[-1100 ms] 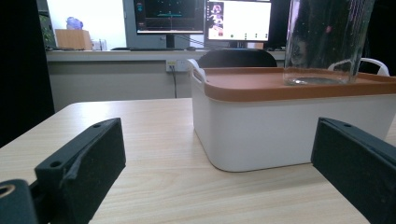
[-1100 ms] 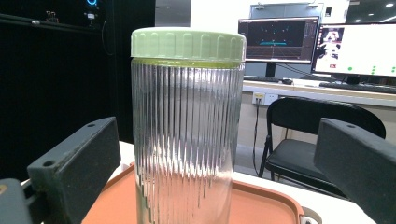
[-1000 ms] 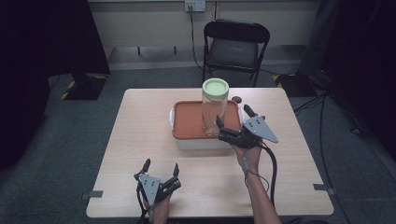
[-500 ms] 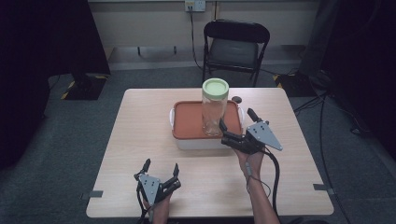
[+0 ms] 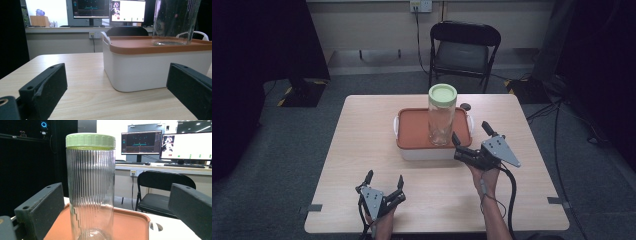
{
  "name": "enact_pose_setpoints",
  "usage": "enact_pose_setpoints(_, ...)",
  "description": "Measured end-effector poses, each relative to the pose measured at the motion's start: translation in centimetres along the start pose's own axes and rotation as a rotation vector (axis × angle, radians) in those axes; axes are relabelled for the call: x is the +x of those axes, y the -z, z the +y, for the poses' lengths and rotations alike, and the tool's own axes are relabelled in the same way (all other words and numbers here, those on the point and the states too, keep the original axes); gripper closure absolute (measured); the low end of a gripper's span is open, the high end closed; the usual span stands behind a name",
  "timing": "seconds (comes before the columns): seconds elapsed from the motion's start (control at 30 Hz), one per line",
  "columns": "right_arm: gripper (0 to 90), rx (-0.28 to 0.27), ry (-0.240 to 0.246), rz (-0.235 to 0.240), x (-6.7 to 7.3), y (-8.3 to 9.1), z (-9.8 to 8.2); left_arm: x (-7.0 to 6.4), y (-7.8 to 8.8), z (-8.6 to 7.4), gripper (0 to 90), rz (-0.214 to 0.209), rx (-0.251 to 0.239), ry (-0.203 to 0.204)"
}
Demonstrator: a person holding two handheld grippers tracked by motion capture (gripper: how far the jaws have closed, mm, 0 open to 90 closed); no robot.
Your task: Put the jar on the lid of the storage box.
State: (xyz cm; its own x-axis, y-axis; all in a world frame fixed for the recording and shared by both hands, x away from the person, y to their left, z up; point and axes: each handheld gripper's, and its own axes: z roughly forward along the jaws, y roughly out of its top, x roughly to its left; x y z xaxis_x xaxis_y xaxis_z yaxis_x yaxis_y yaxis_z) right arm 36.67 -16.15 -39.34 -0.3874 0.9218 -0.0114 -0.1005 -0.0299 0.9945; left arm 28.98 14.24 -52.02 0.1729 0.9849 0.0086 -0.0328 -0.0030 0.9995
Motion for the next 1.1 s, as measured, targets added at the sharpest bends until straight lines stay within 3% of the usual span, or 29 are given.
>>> enact_pose_setpoints(0.23, 0.0, 0.017, -0.008, -0.005, -0.7, 1.1, -0.5, 0.0, 0.0, 0.0, 2.7, 0.005, 0.000, 0.000)
enact_pose_setpoints(0.5, 0.0, -0.009, -0.002, -0.032, -1.5, 2.3, -0.7, 0.0, 0.0, 0.0, 2.8, 0.011, 0.001, 0.000)
enact_pose_setpoints(1.1, 0.0, -0.003, -0.020, -0.056, -1.6, 4.8, -1.7, -0.1, 0.0, 0.0, 2.9, 0.015, 0.001, 0.000)
